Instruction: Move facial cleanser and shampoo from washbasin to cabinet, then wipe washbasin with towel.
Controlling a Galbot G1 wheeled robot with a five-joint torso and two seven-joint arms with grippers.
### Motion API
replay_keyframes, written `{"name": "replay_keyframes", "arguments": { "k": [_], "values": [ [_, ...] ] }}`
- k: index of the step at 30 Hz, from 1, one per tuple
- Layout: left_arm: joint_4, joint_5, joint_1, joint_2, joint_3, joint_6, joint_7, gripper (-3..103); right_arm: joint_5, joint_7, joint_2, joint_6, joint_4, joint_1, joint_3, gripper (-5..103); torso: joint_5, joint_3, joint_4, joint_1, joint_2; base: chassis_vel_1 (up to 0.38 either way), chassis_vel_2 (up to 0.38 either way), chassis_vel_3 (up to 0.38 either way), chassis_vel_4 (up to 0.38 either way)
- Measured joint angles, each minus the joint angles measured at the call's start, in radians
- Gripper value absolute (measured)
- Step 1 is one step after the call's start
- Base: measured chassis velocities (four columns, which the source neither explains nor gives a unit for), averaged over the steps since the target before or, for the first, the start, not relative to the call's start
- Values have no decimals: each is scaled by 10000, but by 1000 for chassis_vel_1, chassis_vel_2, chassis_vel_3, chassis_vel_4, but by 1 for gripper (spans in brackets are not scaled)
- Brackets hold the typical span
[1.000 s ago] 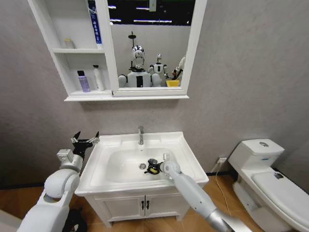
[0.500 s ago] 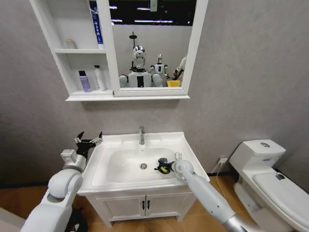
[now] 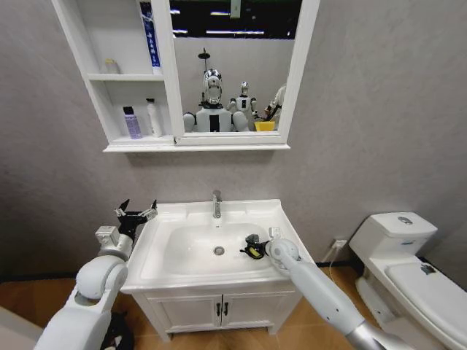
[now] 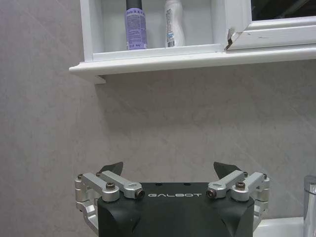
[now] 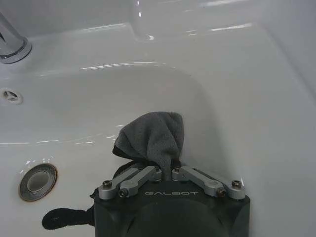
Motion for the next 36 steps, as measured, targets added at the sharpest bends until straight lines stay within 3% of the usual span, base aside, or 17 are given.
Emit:
{"name": "replay_keyframes", "arguments": {
  "k": [6, 9, 15, 26, 36],
  "values": [
    [-1, 5, -5, 6, 24, 7, -19, 100, 2, 88, -69, 1, 10, 17, -7, 4, -2, 0, -2, 0, 0, 0, 0, 0, 0],
    [-10, 6, -5, 18, 48, 13, -30, 100, 4, 113, 29, 2, -38, 15, -5, 4, -11, 0, -15, 0, 1, 0, 0, 0, 0],
    [-46, -1, -5, 51, 64, 19, -50, 100, -282, -47, 686, 22, -573, 51, -62, 4, -9, -1, -15, 0, 2, 0, 0, 0, 0],
    [-90, -41, 174, 86, -276, 23, -26, 100, -871, -914, 1962, 64, -1786, 552, -501, 4, -5, 4, -15, 3, -3, 0, 0, 0, 0],
    [-152, -77, 398, 88, -691, 15, -3, 100, -1280, -2226, 3112, 669, -3015, 1054, -1084, 4, -5, 5, -8, 4, -4, 0, 0, 0, 0]
  ]
}}
